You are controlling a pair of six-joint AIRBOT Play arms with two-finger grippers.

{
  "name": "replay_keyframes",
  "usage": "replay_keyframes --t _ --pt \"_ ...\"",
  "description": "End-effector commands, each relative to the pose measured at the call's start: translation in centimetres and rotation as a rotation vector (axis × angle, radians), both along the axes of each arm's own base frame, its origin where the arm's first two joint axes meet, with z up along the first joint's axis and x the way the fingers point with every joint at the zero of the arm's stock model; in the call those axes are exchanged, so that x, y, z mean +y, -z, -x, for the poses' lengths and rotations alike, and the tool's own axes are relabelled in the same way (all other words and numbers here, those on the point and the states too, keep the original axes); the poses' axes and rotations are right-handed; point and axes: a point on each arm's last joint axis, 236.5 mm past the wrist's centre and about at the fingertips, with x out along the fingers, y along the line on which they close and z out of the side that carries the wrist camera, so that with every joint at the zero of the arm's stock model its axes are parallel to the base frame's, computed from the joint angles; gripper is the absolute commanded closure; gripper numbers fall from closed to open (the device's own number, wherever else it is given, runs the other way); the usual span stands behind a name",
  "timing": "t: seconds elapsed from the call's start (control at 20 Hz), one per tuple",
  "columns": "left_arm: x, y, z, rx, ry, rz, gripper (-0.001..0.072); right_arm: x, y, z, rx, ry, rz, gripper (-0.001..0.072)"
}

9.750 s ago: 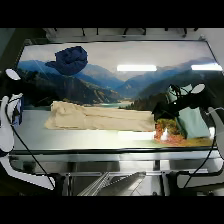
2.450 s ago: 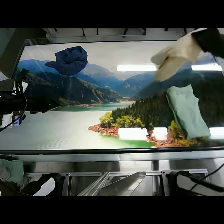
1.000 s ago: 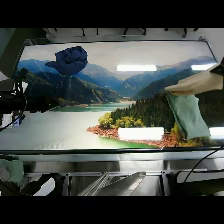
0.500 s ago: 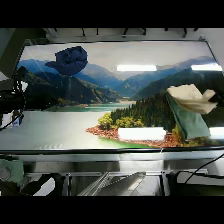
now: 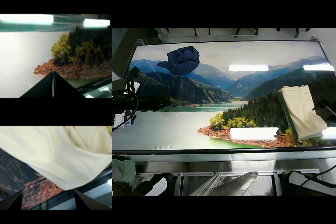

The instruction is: Fold the shirts.

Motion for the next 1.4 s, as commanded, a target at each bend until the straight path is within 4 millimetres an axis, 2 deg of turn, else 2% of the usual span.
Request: replay_keyframes --t 0.0,0.05,0.15,0.25,0.3,0.4,0.45,0.5,0.6,0.7,0.8,1.0,1.35 --pt "0.1 -0.1 -0.3 -0.012 -0.007 -0.001 0.0689 0.3 -3.8 2.2 -0.048 0.042 0.075 0.0015" --pt "0.1 -0.2 -0.4 -0.016 -0.012 -0.001 0.0689 1.2 -5.3 1.9 -0.104 0.054 0.076 0.0015" --pt "0.1 -0.2 -0.4 -0.014 -0.013 -0.001 0.0689 5.4 -8.5 -0.1 -0.271 0.002 0.031 0.0015" --pt "0.1 -0.1 -0.3 -0.011 -0.011 0.001 0.069 12.0 -10.9 -2.9 -0.45 -0.129 -0.044 0.0015" --pt "0.1 -0.1 -0.3 -0.008 -0.012 0.002 0.0689 15.8 -11.2 -3.8 -0.506 -0.189 -0.081 0.0015" --pt "0.0 -0.1 -0.1 0.006 -0.021 0.01 0.0689 24.0 -9.6 -4.4 -0.548 -0.323 -0.158 0.0039" --pt "-0.1 -0.1 -0.1 0.006 -0.02 0.009 0.0689 28.5 -8.2 -3.9 -0.556 -0.415 -0.195 0.0401" --pt "-0.3 0.0 0.0 0.009 -0.01 0.003 0.0689 32.1 -7.1 -3.2 -0.568 -0.517 -0.208 0.0692" --pt "-1.3 0.1 0.5 0.02 0.026 0.001 0.0689 36.6 -5.7 -2.6 -0.583 -0.637 -0.21 0.0692" --pt "-3.0 0.2 1.2 0.028 0.08 0.0 0.0689 38.4 -5.2 -2.6 -0.589 -0.665 -0.223 0.0691" --pt "-4.2 0.6 1.7 0.03 0.131 -0.03 0.0689 38.7 -4.6 -2.5 -0.569 -0.667 -0.232 0.0691" --pt "-5.2 1.8 2.6 0.032 0.212 -0.132 0.0689 38.6 -4.2 -2.1 -0.544 -0.675 -0.231 0.0691" --pt "-6.0 1.9 3.1 0.035 0.245 -0.141 0.0689 38.7 -3.7 -2.2 -0.531 -0.675 -0.229 0.0691"
